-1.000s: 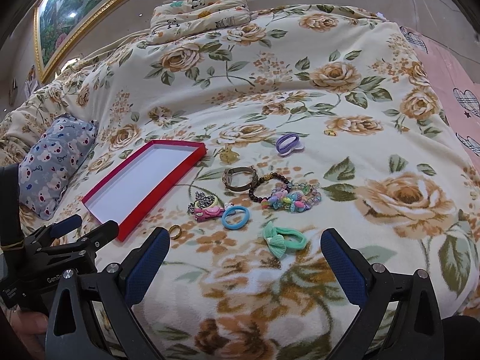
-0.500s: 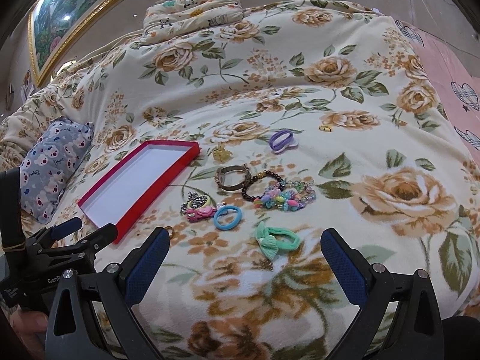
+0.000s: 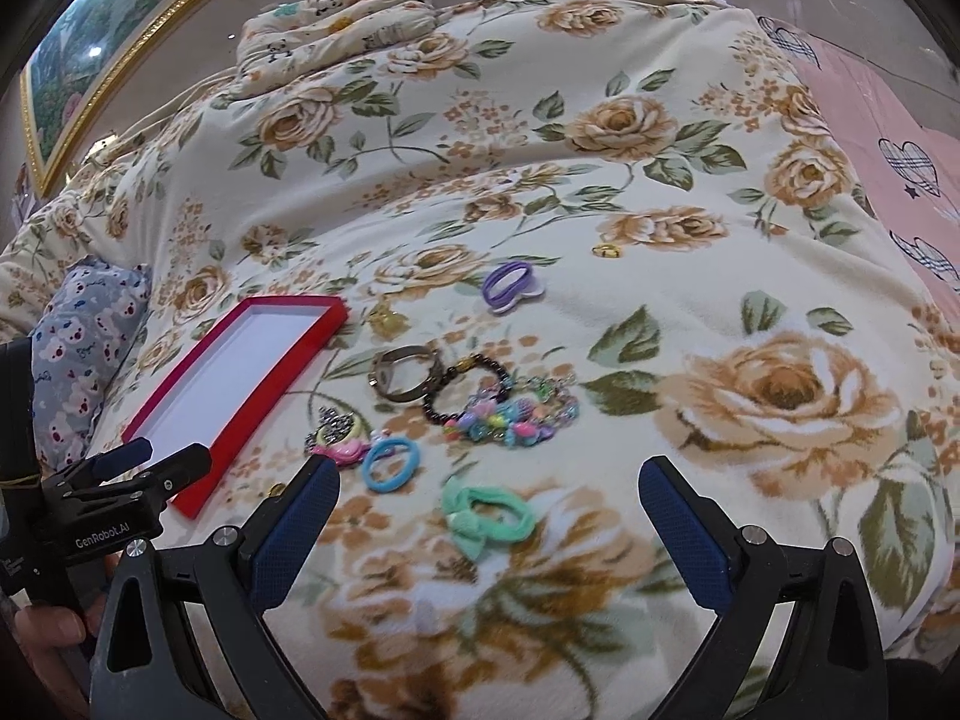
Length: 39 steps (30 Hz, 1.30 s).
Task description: Organize jewelry
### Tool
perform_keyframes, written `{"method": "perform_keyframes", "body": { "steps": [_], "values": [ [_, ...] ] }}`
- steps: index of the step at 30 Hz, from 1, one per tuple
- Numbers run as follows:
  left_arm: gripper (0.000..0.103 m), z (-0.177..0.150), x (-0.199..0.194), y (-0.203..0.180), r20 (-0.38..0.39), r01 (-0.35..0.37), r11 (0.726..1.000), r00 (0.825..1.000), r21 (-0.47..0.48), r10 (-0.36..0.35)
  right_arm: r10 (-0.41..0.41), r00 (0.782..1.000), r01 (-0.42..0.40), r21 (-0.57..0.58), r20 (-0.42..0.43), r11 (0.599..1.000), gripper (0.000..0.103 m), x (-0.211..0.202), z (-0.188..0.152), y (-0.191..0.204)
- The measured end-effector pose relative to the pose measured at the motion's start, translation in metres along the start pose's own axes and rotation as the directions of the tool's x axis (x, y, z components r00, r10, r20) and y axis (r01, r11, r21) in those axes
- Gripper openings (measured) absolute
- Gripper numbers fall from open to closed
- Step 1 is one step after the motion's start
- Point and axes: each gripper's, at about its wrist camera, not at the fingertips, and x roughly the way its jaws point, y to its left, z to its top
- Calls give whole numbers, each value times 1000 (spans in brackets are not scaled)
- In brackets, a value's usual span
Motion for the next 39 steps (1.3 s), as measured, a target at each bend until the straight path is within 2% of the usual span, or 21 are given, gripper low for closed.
{"method": "perform_keyframes", "body": {
  "steps": [3, 7, 9, 11, 15, 17, 29, 32, 36, 38, 39],
  "values": [
    [101, 10, 9, 0, -11, 8, 1000, 1000, 1, -8, -15, 1000, 15, -6, -13, 1000, 94, 6, 6, -3],
    [100, 26, 24, -3, -23, 25, 1000, 999, 4, -25, -30, 999, 30, -5, -38, 1000, 79, 18, 16, -8],
    [96, 34, 32, -4, -29, 35, 999, 999, 7, -35, -40, 998, 40, -2, -53, 999, 73, 25, 22, -10],
    [92, 42, 40, -5, -40, 52, 999, 998, 6, -52, -48, 997, 48, 2, -67, 999, 61, 32, 27, -14],
    [87, 60, 63, -8, -79, 86, 996, 993, 6, -85, -60, 993, 62, 15, -106, 998, 48, 50, 35, -23],
    [83, 68, 76, -11, -103, 105, 994, 989, 8, -104, -61, 990, 64, 22, -130, 998, 37, 58, 37, -27],
    [71, 97, 159, -32, -225, 163, 986, 962, 28, -153, -76, 965, 81, 12, -252, 997, 26, 104, 37, -41],
    [64, 100, 175, -39, -243, 175, 984, 957, 36, -161, -80, 959, 81, -7, -271, 997, 20, 113, 33, -38],
    [36, 97, 193, -45, -276, 189, 981, 946, 44, -170, -73, 961, 68, -27, -268, 997, 8, 118, 32, -35],
    [26, 97, 195, -47, -268, 183, 982, 950, 55, -162, -69, 962, 64, -26, -265, 998, 7, 118, 32, -34],
    [16, 98, 196, -48, -267, 187, 981, 950, 58, -165, -66, 963, 62, -26, -263, 998, 7, 118, 32, -34]
  ]
}}
